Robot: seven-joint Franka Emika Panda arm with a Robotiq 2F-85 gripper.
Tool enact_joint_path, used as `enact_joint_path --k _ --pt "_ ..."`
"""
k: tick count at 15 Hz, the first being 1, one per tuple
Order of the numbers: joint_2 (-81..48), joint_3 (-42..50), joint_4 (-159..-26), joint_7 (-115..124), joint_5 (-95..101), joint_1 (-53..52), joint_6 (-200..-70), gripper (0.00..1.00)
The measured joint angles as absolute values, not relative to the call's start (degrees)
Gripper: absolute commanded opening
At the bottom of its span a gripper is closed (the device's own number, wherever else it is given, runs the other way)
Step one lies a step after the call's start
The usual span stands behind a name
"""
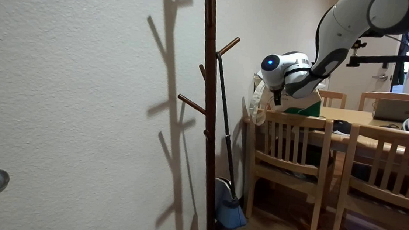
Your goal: Hang the tote bag on the hanging rack
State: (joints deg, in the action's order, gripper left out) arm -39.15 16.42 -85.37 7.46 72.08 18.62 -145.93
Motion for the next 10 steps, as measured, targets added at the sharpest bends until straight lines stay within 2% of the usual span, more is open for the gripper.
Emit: enact_joint_path --k 5,6,7,10 --pt "-42.2 16.9 -82.3 6.5 72.1 19.6 -145.9 1.00" --pt "-42.8 17.1 -81.7 6.5 72.1 19.8 -145.9 0.75" --pt "-43.2 17.1 -81.1 6.5 72.1 20.1 -145.9 0.74" --pt "-44.2 17.2 -79.9 6.5 72.1 20.5 -145.9 0.54"
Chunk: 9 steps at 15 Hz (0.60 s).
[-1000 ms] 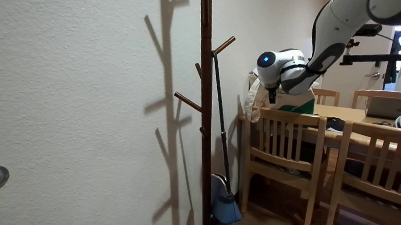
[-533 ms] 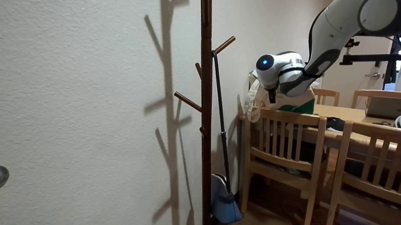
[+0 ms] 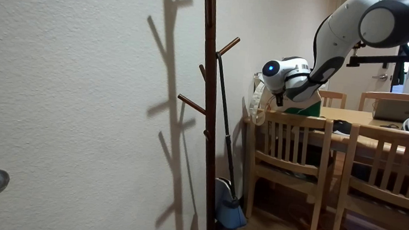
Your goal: Hang the tote bag on the hanging rack
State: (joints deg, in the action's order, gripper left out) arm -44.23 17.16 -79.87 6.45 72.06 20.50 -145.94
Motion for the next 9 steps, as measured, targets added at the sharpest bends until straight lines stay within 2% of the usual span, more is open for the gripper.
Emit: enact_joint_path --k 8,9 --pt "-44.8 17.2 -78.8 6.5 71.0 20.7 -145.9 0.02" --pt "-44.8 17.1 -78.8 6.5 70.5 20.7 -145.9 0.00"
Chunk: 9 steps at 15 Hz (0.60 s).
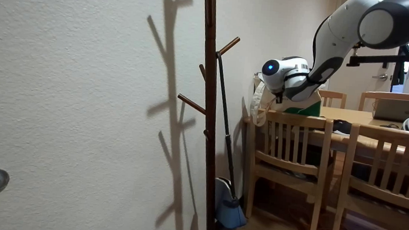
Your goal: Hang the tote bag on the hanging rack
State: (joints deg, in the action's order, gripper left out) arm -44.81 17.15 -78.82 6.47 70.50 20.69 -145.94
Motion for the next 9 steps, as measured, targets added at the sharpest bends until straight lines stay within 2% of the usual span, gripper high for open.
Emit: enact_joint_path --k 5,9 --pt "-44.8 16.9 -78.8 6.3 64.5 20.7 -145.2 0.01" --pt "-44.2 14.7 -77.9 2.8 52.7 20.7 -139.1 0.01"
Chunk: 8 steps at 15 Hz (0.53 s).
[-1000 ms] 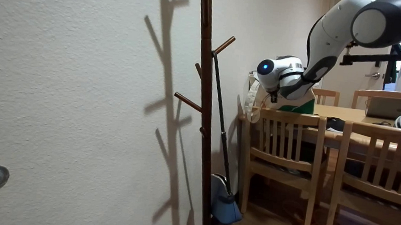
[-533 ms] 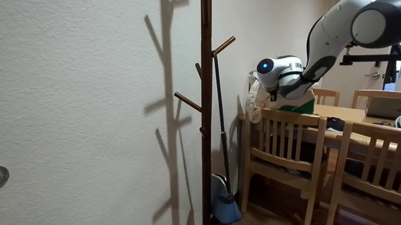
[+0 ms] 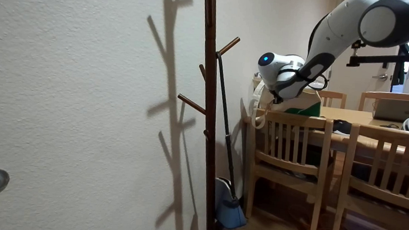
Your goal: Hang the tote bag on the hanging rack
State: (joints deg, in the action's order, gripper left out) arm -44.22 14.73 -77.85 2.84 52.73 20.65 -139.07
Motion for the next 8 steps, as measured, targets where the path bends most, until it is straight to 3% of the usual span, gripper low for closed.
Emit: enact_joint_path --k 8 --pt "-43.5 13.8 -70.9 -0.2 36.8 19.0 -127.9 0.01"
